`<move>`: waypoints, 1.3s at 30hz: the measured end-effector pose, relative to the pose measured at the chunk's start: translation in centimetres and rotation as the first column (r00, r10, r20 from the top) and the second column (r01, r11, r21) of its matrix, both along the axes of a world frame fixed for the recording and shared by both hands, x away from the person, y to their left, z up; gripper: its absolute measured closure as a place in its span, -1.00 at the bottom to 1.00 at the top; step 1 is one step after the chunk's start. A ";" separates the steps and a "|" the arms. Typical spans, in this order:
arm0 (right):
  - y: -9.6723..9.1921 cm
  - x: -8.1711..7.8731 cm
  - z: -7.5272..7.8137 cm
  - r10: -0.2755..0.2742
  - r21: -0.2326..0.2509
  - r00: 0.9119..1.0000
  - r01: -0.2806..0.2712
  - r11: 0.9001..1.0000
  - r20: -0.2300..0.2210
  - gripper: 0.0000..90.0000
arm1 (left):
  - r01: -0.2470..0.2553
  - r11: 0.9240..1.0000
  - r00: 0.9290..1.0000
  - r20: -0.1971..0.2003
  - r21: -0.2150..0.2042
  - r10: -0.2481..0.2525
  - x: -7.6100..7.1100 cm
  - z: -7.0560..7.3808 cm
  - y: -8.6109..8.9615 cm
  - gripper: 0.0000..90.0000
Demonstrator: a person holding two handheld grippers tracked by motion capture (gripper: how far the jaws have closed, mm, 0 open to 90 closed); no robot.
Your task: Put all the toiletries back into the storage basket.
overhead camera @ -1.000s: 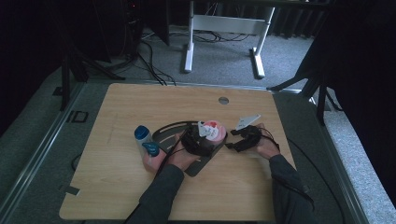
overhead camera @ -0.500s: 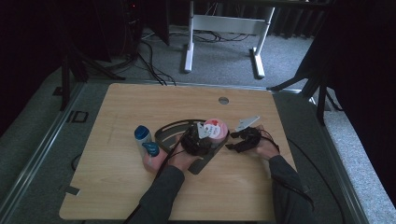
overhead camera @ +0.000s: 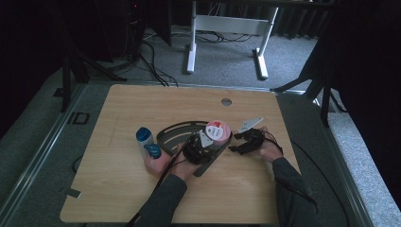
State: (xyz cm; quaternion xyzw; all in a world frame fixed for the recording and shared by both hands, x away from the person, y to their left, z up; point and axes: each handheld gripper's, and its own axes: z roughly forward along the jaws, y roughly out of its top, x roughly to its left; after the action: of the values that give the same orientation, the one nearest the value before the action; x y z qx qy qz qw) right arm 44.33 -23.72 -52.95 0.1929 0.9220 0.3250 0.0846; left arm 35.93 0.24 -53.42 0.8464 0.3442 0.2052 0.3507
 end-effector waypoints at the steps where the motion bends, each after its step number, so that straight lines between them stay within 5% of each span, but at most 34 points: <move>1: 0.0 -0.1 0.0 -0.001 0.000 1.000 0.001 1.000 0.002 -0.23 | 0.008 1.000 1.000 -0.002 0.002 -0.008 -0.3 -0.3 0.2 0.17; 17: -0.9 -1.7 0.0 -0.017 0.029 1.000 0.017 0.999 0.014 -0.17 | 0.048 0.999 0.998 -0.042 0.011 -0.047 -1.1 -1.1 1.5 0.97; 39: -0.9 -2.6 -0.7 -0.018 0.048 1.000 0.018 0.999 0.006 -0.15 | 0.057 0.998 0.998 -0.044 0.031 -0.055 -2.6 -2.0 1.6 1.00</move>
State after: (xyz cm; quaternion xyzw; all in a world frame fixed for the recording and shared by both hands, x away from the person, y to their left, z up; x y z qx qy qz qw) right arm 41.77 -24.66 -53.63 0.2023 0.9118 0.3468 0.0859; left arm 33.35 1.88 -55.37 0.8655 0.3245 0.1827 0.3350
